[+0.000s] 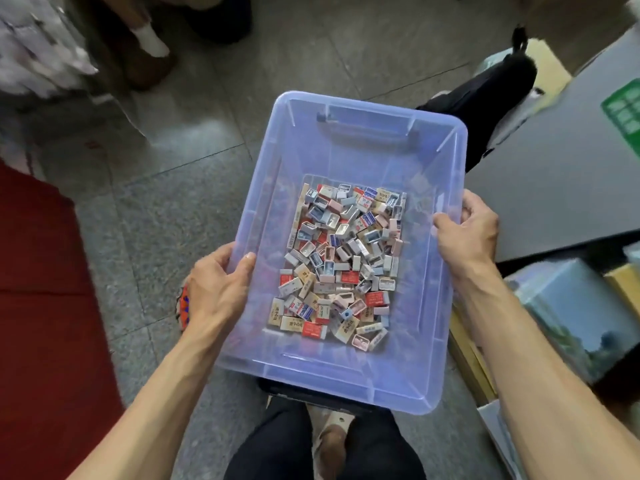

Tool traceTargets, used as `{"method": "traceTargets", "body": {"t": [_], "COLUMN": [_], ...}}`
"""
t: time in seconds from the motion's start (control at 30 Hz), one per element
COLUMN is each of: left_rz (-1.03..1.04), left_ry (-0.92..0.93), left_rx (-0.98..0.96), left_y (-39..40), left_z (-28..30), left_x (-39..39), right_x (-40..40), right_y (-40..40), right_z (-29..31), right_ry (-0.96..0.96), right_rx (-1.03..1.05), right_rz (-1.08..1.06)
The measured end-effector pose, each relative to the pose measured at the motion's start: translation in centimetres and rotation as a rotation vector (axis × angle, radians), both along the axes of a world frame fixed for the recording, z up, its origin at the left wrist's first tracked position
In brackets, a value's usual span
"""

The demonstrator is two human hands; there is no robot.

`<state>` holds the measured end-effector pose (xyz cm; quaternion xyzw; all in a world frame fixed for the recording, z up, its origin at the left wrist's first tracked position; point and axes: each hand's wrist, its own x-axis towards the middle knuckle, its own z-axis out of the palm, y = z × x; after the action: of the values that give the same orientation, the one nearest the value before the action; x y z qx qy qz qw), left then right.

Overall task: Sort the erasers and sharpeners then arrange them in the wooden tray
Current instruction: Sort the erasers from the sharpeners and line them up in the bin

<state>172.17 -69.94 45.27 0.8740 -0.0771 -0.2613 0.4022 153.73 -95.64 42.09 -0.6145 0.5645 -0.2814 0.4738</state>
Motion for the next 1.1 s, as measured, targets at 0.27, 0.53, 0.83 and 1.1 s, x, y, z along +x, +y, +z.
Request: {"method": "traceTargets", "body": {"t": [0.27,0.53,0.83,1.1], "left_rz": [-0.004,0.070,0.191,0.118], "left_ry": [0.028,0.076,0.211,0.333], "left_rx": [-0.016,-0.025,-0.015,0.076], "left_y": [-11.5,-21.7,-27.7,-29.9], "left_z": [-4.0,-11.4,-22.6,-26.1], "left_x": [4.6,3.9,0.4,-1.0], "right_x": [4.3,6.0,6.1,6.2], "right_y": [-11.5,-23.6,-31.5,-33.8], "right_z": [-4.4,-12.0,-21.0,-24.3], "right_ry": [0.006,0.089,0.226,0.256], "right_rx": [-0.011,0.013,-0.042,0.000], "right_rz": [0.025,0.131,0.308,0.298]}}
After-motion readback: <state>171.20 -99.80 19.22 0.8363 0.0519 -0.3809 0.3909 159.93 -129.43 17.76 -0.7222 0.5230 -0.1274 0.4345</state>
